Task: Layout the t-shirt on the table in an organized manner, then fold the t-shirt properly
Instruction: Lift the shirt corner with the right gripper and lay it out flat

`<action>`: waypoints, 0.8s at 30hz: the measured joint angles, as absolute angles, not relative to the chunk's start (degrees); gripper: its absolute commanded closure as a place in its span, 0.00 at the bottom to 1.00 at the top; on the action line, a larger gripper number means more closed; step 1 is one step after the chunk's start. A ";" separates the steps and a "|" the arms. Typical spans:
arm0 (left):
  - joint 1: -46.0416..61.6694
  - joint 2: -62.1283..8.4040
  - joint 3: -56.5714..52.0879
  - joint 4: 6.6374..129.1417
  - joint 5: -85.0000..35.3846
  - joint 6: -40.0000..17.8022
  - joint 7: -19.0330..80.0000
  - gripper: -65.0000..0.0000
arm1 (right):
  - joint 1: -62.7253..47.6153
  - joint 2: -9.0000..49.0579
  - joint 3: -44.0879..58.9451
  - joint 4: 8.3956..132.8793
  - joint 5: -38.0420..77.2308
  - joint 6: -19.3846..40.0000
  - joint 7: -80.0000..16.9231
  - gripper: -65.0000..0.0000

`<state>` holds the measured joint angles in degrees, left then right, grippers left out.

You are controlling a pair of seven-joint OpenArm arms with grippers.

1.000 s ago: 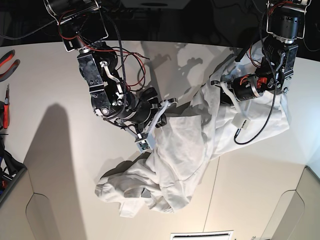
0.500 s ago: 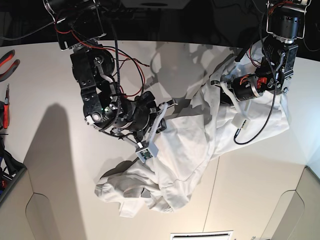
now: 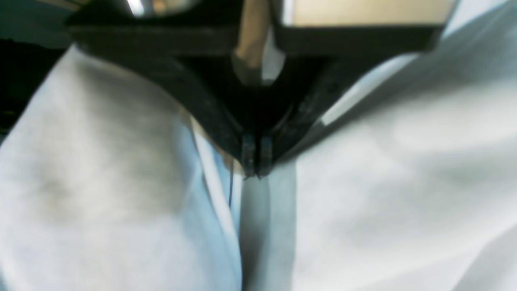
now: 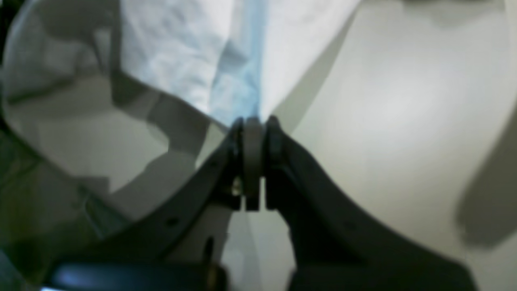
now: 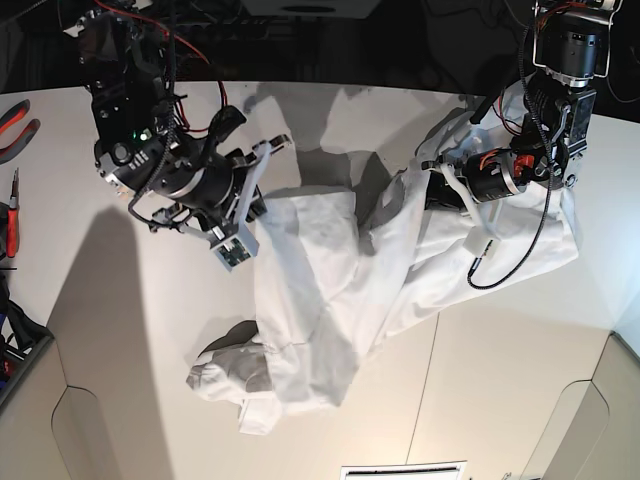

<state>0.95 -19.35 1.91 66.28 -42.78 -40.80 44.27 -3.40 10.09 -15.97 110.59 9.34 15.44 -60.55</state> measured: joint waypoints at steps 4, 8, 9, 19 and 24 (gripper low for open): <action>0.97 -19.35 1.91 66.28 -42.78 -40.82 44.18 1.00 | -8.73 11.77 -15.99 114.91 9.39 15.44 -60.95 1.00; 0.97 -19.35 1.91 66.26 -42.76 -40.82 44.18 1.00 | -13.67 13.85 -15.99 120.05 7.73 15.42 -62.00 1.00; 0.97 -19.35 1.91 66.28 -42.74 -40.82 44.27 1.00 | -14.94 14.35 -15.99 121.21 6.48 15.49 -62.24 1.00; 0.95 -19.35 1.91 66.26 -42.74 -40.82 44.21 1.00 | -26.55 19.03 -13.06 131.50 1.48 15.62 -63.33 1.00; 0.95 -19.35 1.91 66.26 -42.81 -40.82 44.14 1.00 | -31.27 19.00 -10.48 133.73 1.67 15.64 -63.48 1.00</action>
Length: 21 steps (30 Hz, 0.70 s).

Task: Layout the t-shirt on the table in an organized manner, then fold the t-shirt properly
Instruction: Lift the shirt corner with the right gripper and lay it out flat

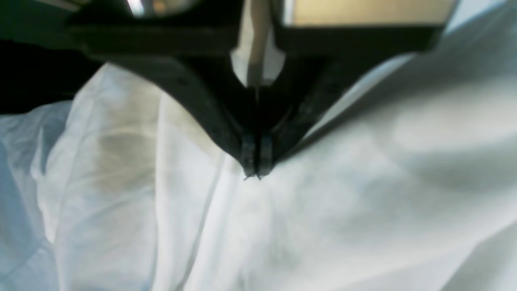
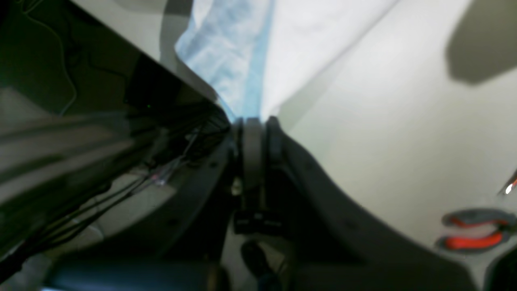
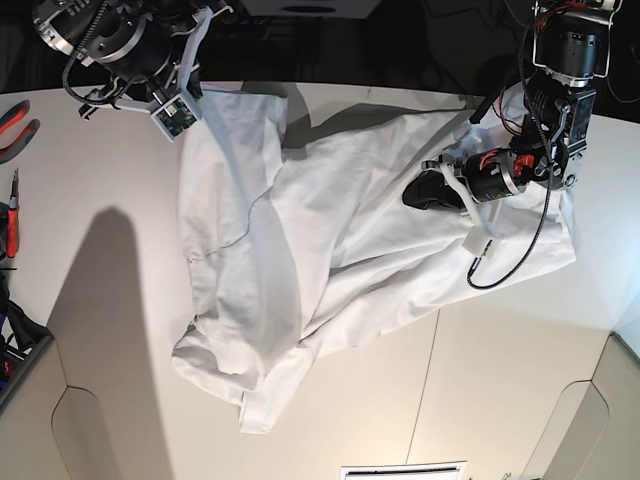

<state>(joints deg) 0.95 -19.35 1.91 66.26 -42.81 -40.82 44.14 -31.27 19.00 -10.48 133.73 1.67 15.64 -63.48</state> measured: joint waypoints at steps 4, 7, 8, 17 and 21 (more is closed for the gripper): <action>0.95 -19.35 1.91 66.26 -42.76 -40.82 44.14 1.00 | -34.63 19.00 -8.56 133.78 1.65 15.64 -63.48 1.00; 0.95 -19.35 1.91 66.26 -42.78 -40.82 44.14 1.00 | -36.49 19.00 -7.27 133.75 1.65 15.62 -63.88 1.00; 0.95 -19.35 1.91 66.26 -42.76 -40.82 44.14 1.00 | -36.86 19.00 -6.94 133.75 1.65 15.64 -63.96 1.00; 0.95 -19.35 1.91 66.26 -42.78 -40.82 44.16 1.00 | -41.28 19.00 -5.87 133.78 -1.37 15.64 -65.84 1.00; 0.95 -19.35 1.91 66.26 -42.74 -40.82 44.18 1.00 | -42.24 19.00 -5.85 133.78 -1.37 15.64 -66.08 1.00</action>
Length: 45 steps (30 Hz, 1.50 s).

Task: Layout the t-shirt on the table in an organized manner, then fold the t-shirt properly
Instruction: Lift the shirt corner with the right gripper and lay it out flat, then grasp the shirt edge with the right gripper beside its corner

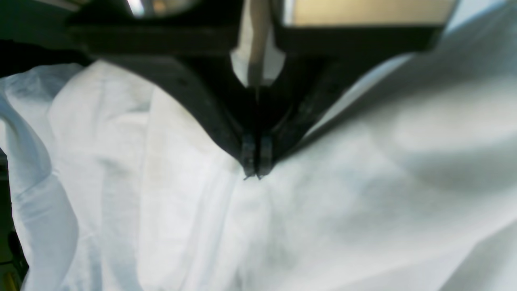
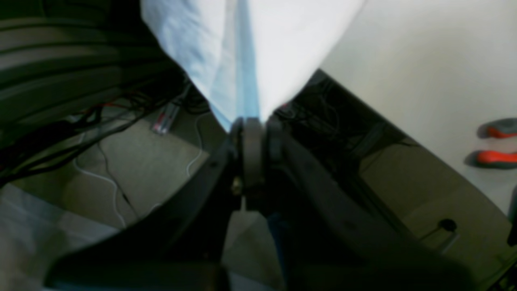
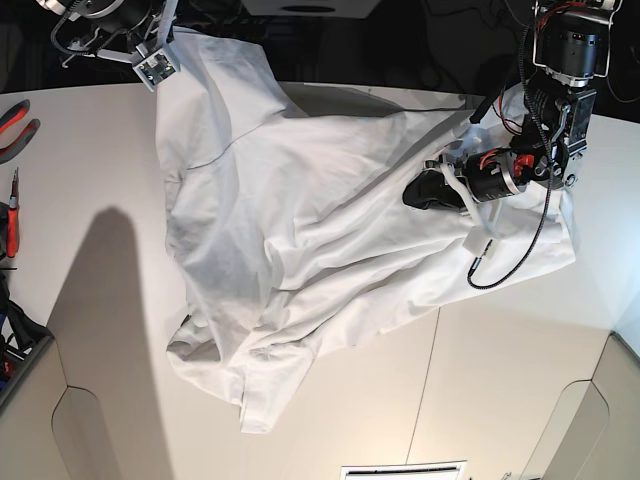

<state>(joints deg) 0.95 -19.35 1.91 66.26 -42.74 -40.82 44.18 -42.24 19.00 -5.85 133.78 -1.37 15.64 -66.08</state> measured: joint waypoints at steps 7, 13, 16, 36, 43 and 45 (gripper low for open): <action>0.95 -19.35 1.91 66.26 -42.76 -40.82 44.16 1.00 | -41.91 19.00 -5.85 133.78 -3.53 15.64 -64.01 1.00; 0.95 -19.35 1.91 66.26 -42.76 -40.82 44.14 1.00 | -39.64 19.00 -5.85 133.75 -6.07 14.61 -61.78 0.89; 0.95 -19.35 1.91 66.26 -42.74 -40.82 44.16 1.00 | -36.77 19.00 -5.85 133.75 -6.31 14.20 -61.73 0.61; 0.95 -19.35 1.93 66.28 -42.83 -40.82 44.16 1.00 | -10.63 18.83 -5.89 126.10 -6.13 9.34 -48.16 0.58; 0.93 -19.38 1.93 66.26 -42.78 -40.84 44.36 1.00 | 0.93 18.72 -6.02 105.30 -5.91 9.04 -47.51 1.00; 0.93 -19.38 1.93 66.26 -42.78 -40.84 44.16 1.00 | 3.36 18.74 -6.00 101.89 -4.58 8.99 -46.83 1.00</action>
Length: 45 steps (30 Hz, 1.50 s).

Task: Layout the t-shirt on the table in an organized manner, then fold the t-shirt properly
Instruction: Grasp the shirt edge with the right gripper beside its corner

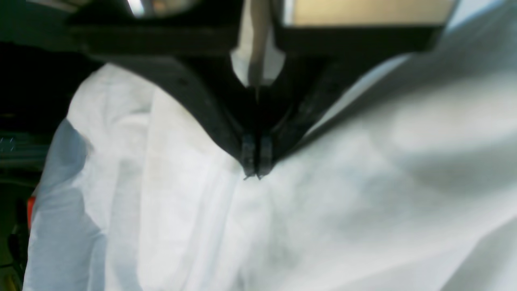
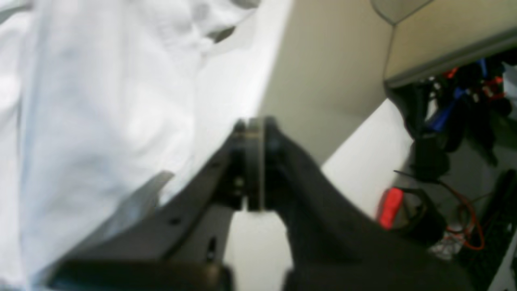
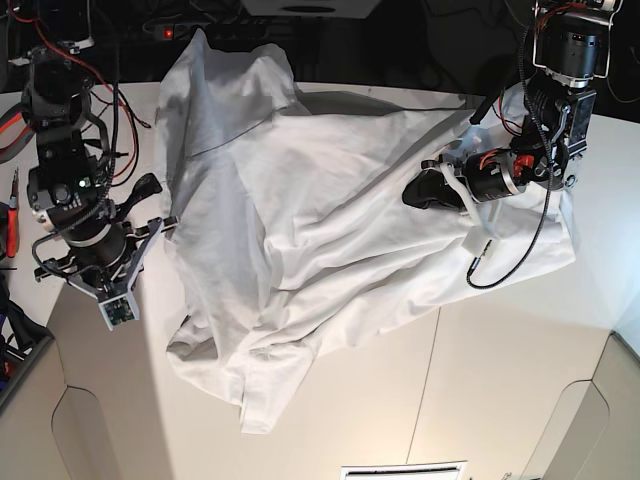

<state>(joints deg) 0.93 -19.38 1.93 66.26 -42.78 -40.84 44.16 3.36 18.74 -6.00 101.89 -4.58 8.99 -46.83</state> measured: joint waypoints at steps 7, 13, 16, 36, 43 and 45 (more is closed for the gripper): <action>0.93 -19.38 1.91 66.24 -42.72 -40.84 44.12 1.00 | 8.47 17.26 -6.02 92.95 2.26 9.43 -42.85 1.00; 0.93 -19.35 1.91 66.26 -42.72 -40.84 44.07 1.00 | 9.06 14.22 -6.00 81.52 6.22 13.06 -41.71 1.00; 0.95 -19.35 1.91 66.26 -42.70 -40.84 43.88 1.00 | 9.06 12.47 -6.00 76.01 7.92 15.55 -41.54 1.00; 0.95 -19.35 1.93 66.26 -42.57 -40.84 43.68 1.00 | -4.43 17.21 -5.72 93.36 0.08 12.08 -59.11 1.00; 0.95 -19.35 1.93 66.26 -42.54 -40.84 43.68 1.00 | -7.57 20.91 -4.43 96.53 -1.15 10.96 -60.71 1.00; 0.95 -19.35 1.93 66.26 -42.54 -40.84 43.68 1.00 | -8.27 20.88 -4.19 96.53 -1.15 10.92 -61.78 1.00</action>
